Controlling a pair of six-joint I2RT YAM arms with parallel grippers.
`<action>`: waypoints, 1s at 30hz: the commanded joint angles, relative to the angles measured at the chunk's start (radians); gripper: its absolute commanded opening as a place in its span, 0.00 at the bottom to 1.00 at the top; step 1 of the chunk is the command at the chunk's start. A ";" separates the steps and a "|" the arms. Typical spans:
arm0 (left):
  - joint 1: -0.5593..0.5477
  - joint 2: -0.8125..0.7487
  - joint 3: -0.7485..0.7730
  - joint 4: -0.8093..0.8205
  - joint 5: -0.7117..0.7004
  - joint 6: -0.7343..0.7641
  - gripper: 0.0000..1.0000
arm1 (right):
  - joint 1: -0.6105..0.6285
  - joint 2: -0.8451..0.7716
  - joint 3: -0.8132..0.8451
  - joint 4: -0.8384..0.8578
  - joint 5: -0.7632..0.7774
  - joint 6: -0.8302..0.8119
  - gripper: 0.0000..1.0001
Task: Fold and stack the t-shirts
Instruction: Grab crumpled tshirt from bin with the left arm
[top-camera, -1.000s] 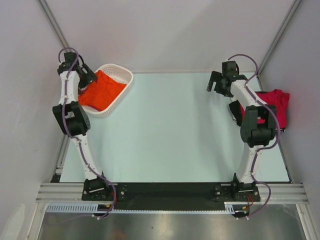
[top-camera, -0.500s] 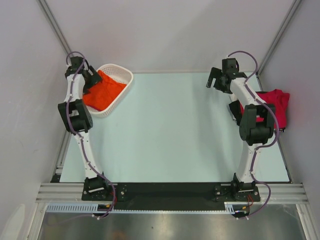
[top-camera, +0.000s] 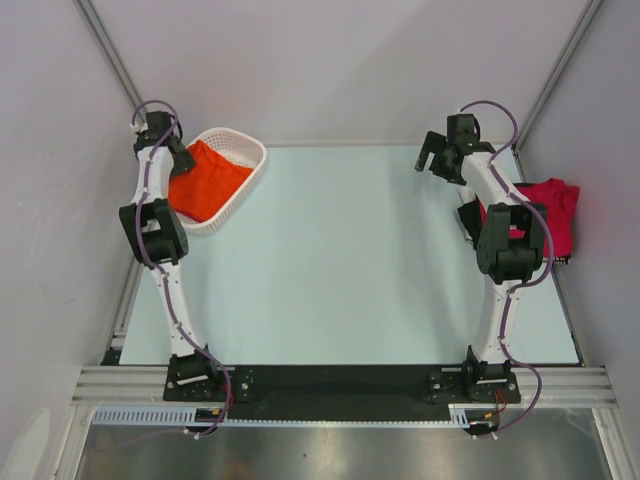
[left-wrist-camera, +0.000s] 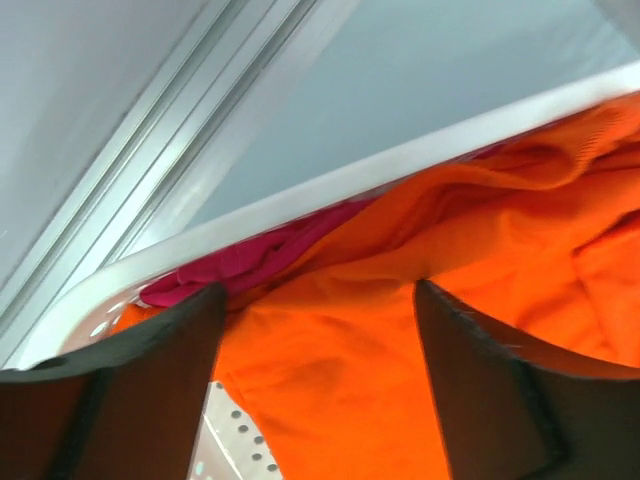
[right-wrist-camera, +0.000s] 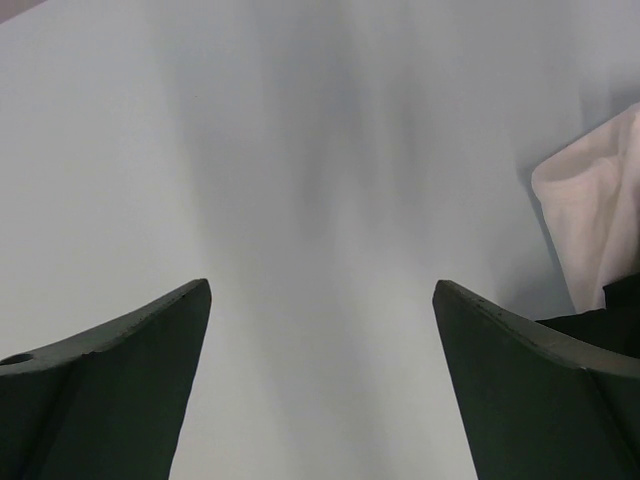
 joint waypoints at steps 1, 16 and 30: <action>-0.020 0.052 0.031 -0.066 -0.074 0.016 0.70 | -0.001 0.001 0.062 0.018 -0.011 0.021 1.00; -0.119 -0.064 0.024 -0.145 0.123 0.002 0.00 | 0.031 -0.056 0.041 0.015 -0.003 0.017 1.00; -0.204 -0.503 0.022 -0.070 0.303 -0.027 0.00 | 0.069 -0.161 -0.036 0.007 -0.002 -0.030 1.00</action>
